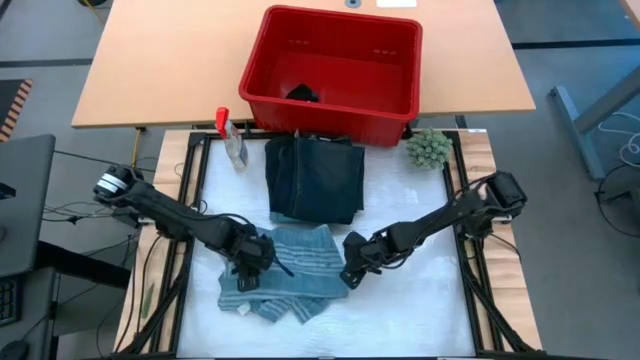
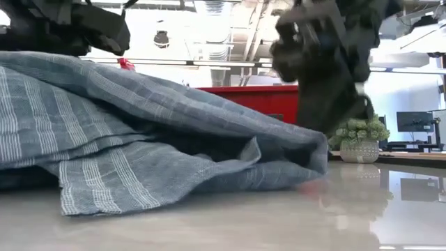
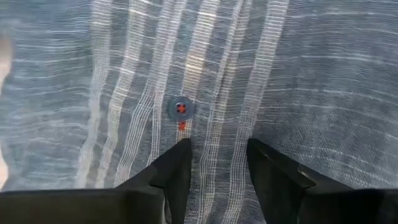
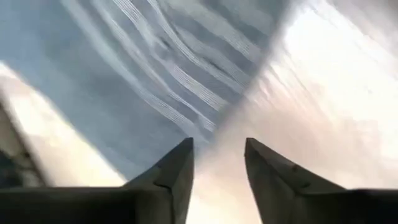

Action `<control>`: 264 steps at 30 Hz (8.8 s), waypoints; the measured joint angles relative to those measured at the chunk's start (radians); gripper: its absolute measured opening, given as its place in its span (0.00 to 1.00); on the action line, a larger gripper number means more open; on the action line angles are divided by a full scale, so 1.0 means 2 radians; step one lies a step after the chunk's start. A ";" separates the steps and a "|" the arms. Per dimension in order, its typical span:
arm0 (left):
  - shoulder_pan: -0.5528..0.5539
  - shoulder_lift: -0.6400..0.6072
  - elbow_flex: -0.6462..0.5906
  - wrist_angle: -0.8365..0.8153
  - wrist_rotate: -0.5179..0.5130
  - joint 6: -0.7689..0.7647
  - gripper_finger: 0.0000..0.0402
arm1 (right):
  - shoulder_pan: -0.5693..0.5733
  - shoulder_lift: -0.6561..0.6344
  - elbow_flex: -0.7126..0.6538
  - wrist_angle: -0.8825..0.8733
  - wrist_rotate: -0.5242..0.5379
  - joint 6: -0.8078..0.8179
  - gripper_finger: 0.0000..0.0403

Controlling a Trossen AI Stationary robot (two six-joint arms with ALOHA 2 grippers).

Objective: Fold Laundry from Bin
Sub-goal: Fold the blue long sleeve on the table

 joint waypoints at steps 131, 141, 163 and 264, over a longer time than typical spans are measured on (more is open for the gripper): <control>-0.234 0.082 -0.216 0.593 -0.237 -0.324 0.00 | -0.013 0.114 -0.081 0.458 0.034 0.189 0.56; -0.229 0.078 -0.216 0.611 -0.246 -0.339 0.00 | -0.030 -0.048 -0.080 0.334 -0.011 0.075 0.10; -0.125 0.023 -0.216 0.586 -0.152 -0.218 0.00 | -0.066 -0.193 0.476 -0.588 -0.003 -0.110 0.10; 0.081 0.061 0.222 0.168 0.014 0.252 0.01 | -0.035 0.091 0.506 -0.507 -0.108 -0.383 0.52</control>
